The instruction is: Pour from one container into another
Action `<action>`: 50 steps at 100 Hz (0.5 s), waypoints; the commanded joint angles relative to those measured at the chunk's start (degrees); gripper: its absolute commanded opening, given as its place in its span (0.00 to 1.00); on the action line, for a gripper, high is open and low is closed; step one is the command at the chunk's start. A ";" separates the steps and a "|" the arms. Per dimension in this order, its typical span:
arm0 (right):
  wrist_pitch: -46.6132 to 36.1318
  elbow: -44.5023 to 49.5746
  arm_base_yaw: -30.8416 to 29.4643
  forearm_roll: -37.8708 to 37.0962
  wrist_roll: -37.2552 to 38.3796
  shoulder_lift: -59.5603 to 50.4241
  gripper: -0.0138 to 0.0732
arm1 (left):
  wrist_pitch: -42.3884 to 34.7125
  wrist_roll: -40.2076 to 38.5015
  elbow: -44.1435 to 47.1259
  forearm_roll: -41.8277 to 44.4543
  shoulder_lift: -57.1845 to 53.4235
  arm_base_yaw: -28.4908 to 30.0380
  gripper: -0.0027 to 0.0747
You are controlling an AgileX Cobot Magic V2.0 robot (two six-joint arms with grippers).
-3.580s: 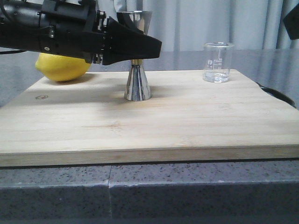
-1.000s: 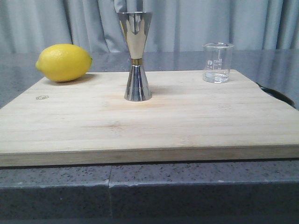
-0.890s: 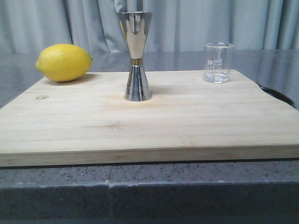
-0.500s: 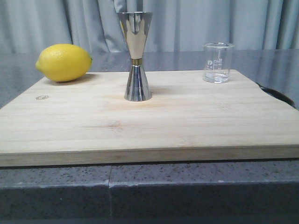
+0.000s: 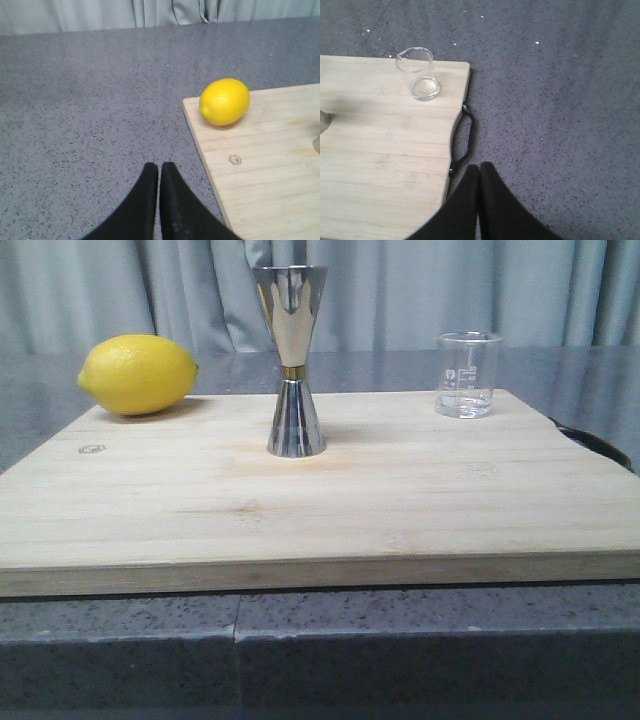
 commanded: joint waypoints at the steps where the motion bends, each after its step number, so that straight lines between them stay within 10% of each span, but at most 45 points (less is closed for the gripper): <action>1: -4.46 -1.92 -0.28 -0.50 0.00 0.00 0.08 | -11.34 5.32 4.25 -3.97 -3.56 4.03 0.01; 50: -4.46 -1.92 -0.28 -0.50 0.00 0.00 0.08 | -38.75 7.45 38.10 -6.20 -27.10 11.01 0.01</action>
